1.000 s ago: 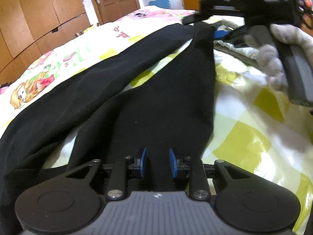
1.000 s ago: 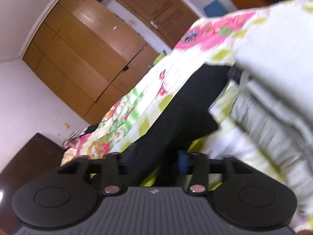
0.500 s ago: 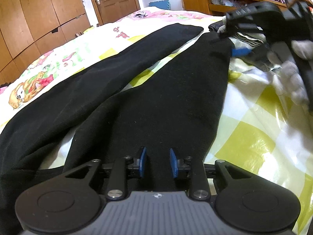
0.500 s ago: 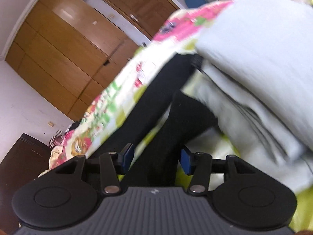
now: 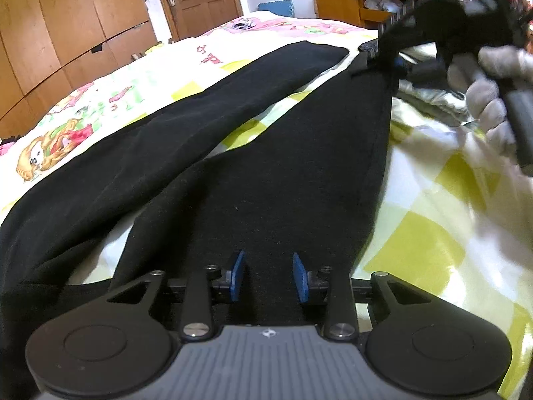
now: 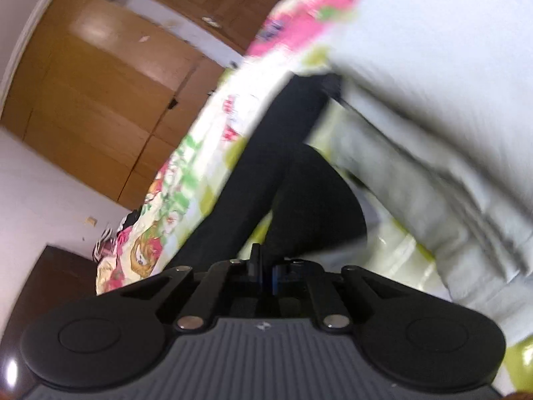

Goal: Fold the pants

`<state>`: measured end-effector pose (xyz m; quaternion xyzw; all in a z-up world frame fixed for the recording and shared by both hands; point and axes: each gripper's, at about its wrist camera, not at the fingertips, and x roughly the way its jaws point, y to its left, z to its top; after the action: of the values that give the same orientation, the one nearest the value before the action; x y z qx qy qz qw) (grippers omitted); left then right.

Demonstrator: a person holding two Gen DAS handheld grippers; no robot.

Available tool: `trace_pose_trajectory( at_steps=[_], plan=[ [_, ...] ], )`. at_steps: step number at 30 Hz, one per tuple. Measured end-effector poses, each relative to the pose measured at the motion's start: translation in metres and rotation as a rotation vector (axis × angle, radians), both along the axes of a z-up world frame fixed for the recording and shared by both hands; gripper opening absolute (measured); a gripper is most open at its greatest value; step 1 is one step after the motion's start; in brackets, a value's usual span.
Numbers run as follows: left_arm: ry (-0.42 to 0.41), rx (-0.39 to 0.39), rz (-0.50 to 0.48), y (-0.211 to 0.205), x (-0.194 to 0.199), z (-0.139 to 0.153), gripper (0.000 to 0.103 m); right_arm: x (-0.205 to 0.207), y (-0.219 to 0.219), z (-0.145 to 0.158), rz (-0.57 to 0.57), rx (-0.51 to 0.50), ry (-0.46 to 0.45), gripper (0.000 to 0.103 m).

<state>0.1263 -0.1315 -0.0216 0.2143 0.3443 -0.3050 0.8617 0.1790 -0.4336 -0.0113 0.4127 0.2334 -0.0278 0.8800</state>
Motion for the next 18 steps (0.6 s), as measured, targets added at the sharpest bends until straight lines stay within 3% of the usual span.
trace_pose_trajectory(
  at_steps=[3, 6, 9, 13, 16, 18],
  plan=[
    [-0.017, -0.022, -0.028, -0.005, -0.008, 0.009, 0.046, -0.028, 0.002, 0.034, 0.013, -0.054, -0.064, 0.006],
    [-0.026, -0.066, -0.060, -0.013, -0.019, 0.019, 0.046, -0.060, -0.006, 0.053, -0.033, -0.105, -0.067, 0.006],
    [-0.009, -0.093, -0.092, -0.025, -0.030, 0.020, 0.046, -0.092, -0.018, 0.054, -0.105, -0.168, 0.005, 0.006],
    [0.013, -0.086, -0.117, -0.030, -0.041, 0.014, 0.046, -0.112, -0.029, 0.032, -0.149, -0.224, 0.188, 0.011],
    [-0.013, -0.076, -0.086, -0.011, -0.046, 0.020, 0.047, -0.122, -0.030, 0.028, -0.177, -0.211, 0.221, 0.016],
    [-0.034, -0.072, -0.039, 0.014, -0.045, 0.027, 0.047, -0.131, -0.026, 0.040, -0.223, -0.262, 0.213, 0.021]
  ],
)
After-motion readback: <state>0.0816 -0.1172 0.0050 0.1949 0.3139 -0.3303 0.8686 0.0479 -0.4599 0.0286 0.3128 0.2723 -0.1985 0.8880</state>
